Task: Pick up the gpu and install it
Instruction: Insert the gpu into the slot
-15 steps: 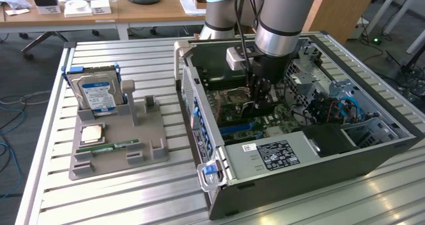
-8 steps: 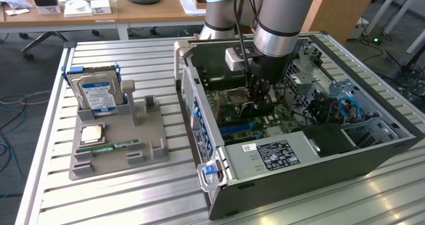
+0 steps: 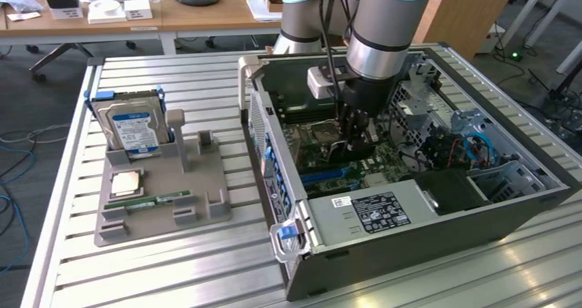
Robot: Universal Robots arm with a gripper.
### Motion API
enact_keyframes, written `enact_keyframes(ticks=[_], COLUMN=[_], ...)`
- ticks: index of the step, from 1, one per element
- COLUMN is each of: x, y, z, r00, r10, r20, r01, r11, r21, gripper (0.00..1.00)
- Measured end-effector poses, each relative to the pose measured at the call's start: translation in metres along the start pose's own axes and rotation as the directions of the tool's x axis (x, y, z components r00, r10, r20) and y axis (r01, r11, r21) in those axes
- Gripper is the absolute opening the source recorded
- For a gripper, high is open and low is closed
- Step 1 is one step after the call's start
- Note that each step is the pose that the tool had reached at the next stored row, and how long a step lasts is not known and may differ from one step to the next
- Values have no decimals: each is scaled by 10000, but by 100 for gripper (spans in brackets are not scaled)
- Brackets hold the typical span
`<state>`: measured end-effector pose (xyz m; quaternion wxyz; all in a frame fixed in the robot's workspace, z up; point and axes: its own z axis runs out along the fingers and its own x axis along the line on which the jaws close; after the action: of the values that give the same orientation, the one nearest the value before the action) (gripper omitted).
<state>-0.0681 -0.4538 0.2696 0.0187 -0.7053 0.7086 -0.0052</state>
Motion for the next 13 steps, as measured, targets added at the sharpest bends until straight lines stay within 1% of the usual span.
enact_keyframes(ticks=[13], x=[48], y=[48], z=[-2], r00=[10000], r10=[-23], r20=[1], r01=[23], r11=[10000], r21=[1], gripper=[26])
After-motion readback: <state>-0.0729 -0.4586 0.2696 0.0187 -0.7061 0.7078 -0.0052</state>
